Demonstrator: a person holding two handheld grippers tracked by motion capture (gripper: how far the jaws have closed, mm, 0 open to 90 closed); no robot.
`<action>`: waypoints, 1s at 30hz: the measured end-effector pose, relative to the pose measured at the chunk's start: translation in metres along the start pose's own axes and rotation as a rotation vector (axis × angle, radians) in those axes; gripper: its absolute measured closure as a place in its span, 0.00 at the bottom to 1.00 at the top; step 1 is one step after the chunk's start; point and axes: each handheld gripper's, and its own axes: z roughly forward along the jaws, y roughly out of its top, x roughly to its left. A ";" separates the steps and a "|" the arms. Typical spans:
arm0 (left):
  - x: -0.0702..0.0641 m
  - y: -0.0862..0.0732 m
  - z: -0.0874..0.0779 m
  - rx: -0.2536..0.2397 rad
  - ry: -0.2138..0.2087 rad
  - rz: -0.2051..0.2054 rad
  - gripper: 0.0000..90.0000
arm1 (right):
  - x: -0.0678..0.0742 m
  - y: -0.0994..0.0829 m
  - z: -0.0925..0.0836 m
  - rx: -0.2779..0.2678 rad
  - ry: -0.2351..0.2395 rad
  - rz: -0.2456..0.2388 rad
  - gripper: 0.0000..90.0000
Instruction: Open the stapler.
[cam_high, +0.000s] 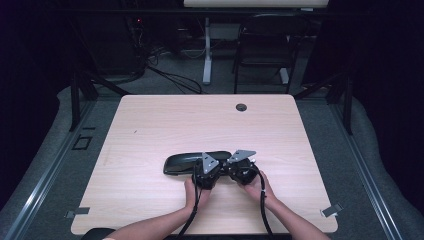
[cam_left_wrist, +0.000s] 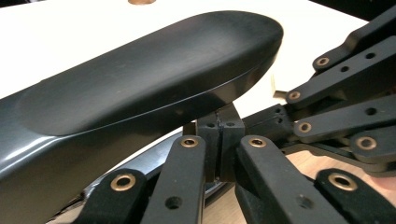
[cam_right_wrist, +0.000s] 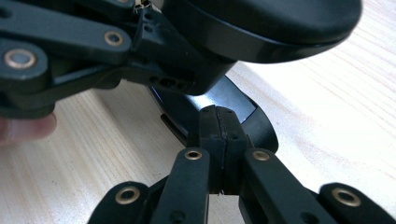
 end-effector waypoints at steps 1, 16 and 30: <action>-0.001 0.000 0.000 -0.006 -0.002 0.000 1.00 | 0.000 0.000 0.000 0.000 0.000 0.000 1.00; 0.000 0.001 0.006 0.004 -0.003 -0.012 1.00 | -0.003 -0.001 0.004 -0.035 -0.011 -0.013 1.00; 0.002 0.001 0.005 0.004 -0.006 -0.021 1.00 | 0.000 -0.002 0.004 -0.045 -0.032 -0.020 1.00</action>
